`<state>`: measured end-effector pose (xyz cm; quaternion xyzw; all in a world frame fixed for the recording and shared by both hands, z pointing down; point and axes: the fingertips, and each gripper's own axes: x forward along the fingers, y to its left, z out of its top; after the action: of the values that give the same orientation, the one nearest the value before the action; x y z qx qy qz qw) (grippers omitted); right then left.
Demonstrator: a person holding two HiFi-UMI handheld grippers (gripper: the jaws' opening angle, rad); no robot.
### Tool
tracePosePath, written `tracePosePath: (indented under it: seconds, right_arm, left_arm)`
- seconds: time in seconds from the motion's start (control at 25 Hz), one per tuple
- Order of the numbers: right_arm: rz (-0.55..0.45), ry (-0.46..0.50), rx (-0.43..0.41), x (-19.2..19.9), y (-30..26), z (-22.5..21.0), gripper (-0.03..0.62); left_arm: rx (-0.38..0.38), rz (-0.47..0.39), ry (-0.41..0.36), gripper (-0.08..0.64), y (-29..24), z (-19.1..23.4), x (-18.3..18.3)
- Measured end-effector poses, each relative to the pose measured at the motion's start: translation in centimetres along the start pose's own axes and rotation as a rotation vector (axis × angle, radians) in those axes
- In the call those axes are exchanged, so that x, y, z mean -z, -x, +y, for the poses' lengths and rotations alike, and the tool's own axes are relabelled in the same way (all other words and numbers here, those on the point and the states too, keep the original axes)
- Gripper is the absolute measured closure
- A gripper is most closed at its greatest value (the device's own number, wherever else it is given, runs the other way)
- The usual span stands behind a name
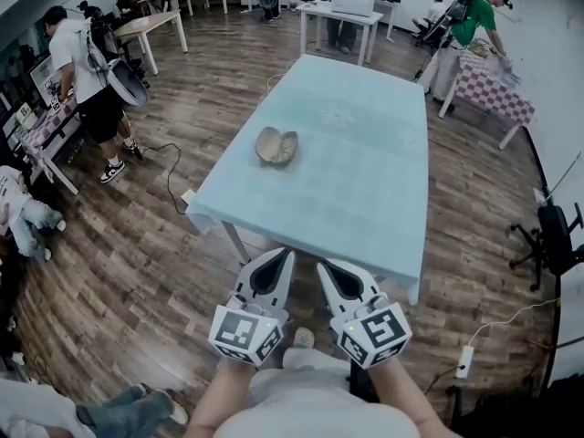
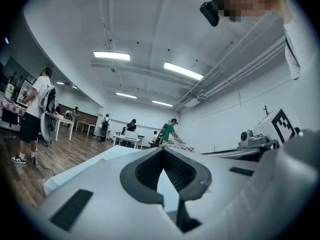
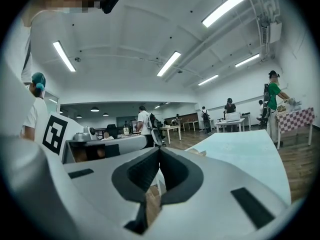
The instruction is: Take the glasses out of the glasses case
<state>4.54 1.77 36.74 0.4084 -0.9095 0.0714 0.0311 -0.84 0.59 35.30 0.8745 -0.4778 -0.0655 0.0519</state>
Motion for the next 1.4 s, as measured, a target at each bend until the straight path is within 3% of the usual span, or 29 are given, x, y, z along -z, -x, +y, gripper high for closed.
tracePosePath:
  seconds: [0.28,0.92,1.12,1.24,1.4]
  right_arm:
    - [-0.003,-0.012,-0.019,-0.4,-2.7,-3.9,0.584]
    - [-0.003,-0.047,-0.046,-0.1,-7.5,-7.4,0.584]
    - [0.006,-0.064,-0.036,0.1,-9.8,-8.6,0.583]
    - [0.008,-0.068,-0.022,-0.1,-11.5,-9.8,0.584]
    - [0.012,-0.074,0.006,-0.4,-13.9,-11.3,0.584]
  left_arm:
    - [-0.008,0.010,-0.029,0.551,-4.4,1.3,0.2]
    - [-0.057,0.043,-0.049,0.551,-8.4,5.9,1.4]
    - [-0.050,0.057,0.000,0.551,-10.1,8.5,1.6]
    - [-0.024,0.085,0.042,0.444,-12.0,10.0,2.2]
    - [-0.015,0.125,0.176,0.355,-14.1,13.0,2.9]
